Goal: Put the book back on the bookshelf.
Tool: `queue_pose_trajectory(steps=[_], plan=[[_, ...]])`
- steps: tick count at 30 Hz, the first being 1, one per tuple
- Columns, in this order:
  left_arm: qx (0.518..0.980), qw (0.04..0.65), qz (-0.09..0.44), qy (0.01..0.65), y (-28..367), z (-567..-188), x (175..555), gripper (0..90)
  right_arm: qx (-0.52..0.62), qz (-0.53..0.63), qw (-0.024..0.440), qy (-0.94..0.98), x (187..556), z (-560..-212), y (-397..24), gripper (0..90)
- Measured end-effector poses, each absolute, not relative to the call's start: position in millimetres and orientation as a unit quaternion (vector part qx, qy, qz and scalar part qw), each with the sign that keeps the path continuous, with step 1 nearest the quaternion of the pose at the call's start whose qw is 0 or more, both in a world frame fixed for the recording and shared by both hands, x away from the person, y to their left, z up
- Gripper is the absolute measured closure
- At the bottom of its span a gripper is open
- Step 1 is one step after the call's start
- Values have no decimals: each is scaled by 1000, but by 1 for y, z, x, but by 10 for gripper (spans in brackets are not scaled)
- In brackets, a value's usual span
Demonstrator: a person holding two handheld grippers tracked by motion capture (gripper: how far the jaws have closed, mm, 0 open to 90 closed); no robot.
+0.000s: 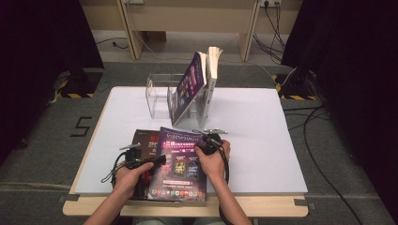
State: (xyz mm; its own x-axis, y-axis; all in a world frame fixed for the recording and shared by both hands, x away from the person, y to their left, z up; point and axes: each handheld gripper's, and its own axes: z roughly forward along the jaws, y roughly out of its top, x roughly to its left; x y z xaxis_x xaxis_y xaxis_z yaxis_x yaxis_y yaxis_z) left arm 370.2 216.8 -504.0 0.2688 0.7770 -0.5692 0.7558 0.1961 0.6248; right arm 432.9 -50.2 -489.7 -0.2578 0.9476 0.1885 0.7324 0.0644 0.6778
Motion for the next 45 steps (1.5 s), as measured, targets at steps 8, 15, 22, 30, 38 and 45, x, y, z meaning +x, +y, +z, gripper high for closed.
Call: queue_pose_trajectory(steps=[8, 15, 22, 30, 38, 45], plan=[[649, 490, 18, 582, 221, -503, 369, 782, 581, 346, 144, 722, 436, -488, -51, 488], [654, 506, 12, 562, 224, -501, 368, 840, 585, 351, 122, 721, 441, -486, -56, 503], [651, 530, 8, 543, 228, -500, 365, 843, 584, 359, 120, 718, 447, -487, -59, 507], [652, 545, 7, 527, 231, -498, 362, 843, 586, 358, 113, 718, 453, -486, -58, 497], [649, 558, -2, 517, 235, -495, 361, 844, 578, 369, 98, 721, 460, -487, -58, 491], [646, 562, -11, 516, 242, -497, 361, 844, 573, 386, 73, 719, 466, -488, -59, 483]])
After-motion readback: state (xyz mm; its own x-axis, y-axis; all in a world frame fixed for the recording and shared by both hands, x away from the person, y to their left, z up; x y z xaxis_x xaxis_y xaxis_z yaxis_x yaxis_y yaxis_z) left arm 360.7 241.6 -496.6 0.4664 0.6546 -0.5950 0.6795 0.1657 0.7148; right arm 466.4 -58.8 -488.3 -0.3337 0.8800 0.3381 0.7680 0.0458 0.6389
